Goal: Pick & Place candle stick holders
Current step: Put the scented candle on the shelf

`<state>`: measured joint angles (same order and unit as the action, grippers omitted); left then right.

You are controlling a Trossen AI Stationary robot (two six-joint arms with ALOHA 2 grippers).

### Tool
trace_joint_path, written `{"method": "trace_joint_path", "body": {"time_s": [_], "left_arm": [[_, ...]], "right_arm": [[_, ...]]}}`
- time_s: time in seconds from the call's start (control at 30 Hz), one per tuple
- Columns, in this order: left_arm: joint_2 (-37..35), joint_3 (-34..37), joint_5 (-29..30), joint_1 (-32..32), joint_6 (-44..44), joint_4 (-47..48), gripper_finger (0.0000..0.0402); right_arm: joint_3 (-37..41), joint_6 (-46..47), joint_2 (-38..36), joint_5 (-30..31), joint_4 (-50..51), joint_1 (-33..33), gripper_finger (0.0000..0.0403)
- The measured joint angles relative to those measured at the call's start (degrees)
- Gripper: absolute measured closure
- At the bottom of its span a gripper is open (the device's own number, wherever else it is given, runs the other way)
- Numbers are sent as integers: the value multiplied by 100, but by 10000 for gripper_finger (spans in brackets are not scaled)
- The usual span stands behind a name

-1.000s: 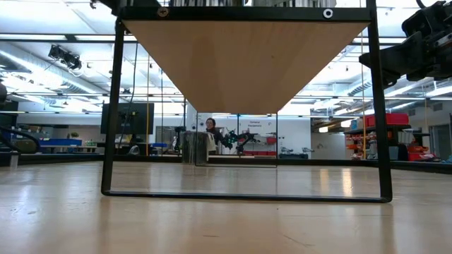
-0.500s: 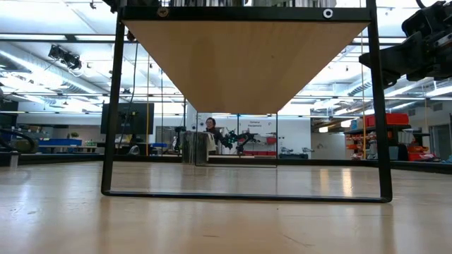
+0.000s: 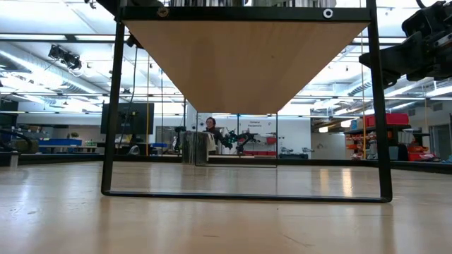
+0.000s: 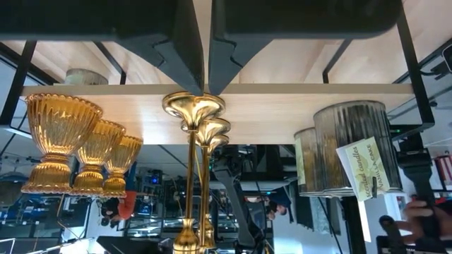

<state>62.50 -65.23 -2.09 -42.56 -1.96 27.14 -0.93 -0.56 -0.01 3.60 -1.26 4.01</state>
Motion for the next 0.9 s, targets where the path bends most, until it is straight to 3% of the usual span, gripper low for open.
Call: {"method": "trace_joint_path", "body": {"time_s": [0.27, 0.53, 0.7, 0.9], "left_arm": [[627, 2, -830, -465, 415, -262, 48], [1413, -191, -1032, -827, 562, -545, 48], [2069, -838, -1514, -914, 111, -5, 48], [2785, -1445, -1413, -914, -569, 612, 48]], "right_arm": [[0, 0, 0, 0, 0, 0, 376], [1, 0, 0, 0, 0, 1, 376], [2, 0, 0, 0, 0, 0, 376], [2, 0, 0, 0, 0, 0, 376]]}}
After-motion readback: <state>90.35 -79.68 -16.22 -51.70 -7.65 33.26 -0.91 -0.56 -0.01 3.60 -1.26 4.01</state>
